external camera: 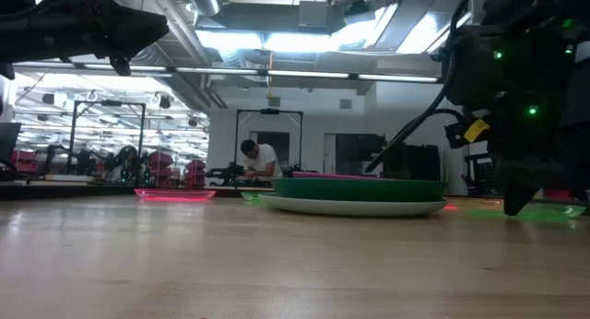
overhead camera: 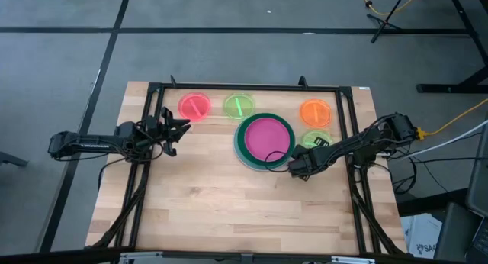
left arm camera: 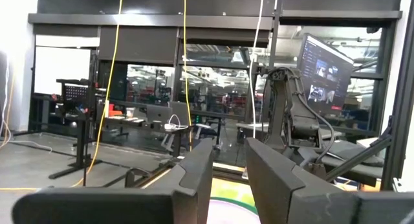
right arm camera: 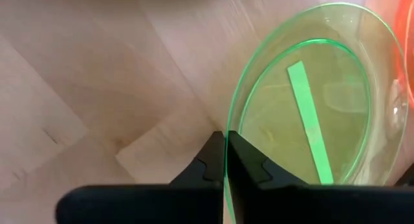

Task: Stack plastic plates
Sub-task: Stack the right light green plate on the pink plate, then stack the orange plate on the light green plate

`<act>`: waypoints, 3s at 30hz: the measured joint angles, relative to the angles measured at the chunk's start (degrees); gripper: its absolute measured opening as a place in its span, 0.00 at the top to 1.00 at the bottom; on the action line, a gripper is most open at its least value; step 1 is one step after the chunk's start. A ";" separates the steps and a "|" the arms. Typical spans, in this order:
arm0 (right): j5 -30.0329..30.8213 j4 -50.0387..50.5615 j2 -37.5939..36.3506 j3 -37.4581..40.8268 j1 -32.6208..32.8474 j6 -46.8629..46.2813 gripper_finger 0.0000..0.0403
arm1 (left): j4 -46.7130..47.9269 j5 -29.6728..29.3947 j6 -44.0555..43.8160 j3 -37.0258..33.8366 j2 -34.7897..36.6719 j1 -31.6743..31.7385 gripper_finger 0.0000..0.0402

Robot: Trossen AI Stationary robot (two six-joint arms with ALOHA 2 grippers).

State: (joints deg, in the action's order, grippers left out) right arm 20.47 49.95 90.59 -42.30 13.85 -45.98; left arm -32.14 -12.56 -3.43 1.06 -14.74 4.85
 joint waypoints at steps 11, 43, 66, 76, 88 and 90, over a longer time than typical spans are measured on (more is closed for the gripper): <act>1.49 3.41 -0.35 -3.82 0.00 2.40 1.00 | 0.02 -0.03 0.43 0.00 0.02 0.00 0.79; 7.44 -4.92 -0.24 -17.49 0.01 25.29 1.00 | 0.02 -0.04 0.56 0.00 0.02 0.02 0.79; 2.76 -22.84 7.28 -17.53 -3.89 44.85 1.00 | -0.02 0.00 0.60 -0.02 0.02 -0.01 0.79; -0.09 -23.14 9.01 -17.51 -4.15 42.33 0.99 | 0.07 -0.02 0.62 -0.02 0.02 -0.01 0.79; -0.02 -13.85 8.94 -23.27 -3.98 38.74 0.71 | 0.05 -0.01 0.61 -0.02 0.02 -0.01 0.78; 0.10 -10.49 8.43 -24.78 -3.31 38.20 0.68 | 0.05 -0.02 0.60 -0.02 0.02 -0.01 0.78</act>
State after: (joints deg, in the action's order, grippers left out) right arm 20.57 39.47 99.01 -67.09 10.53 -7.78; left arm -32.09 -12.58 -2.83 1.04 -14.72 4.84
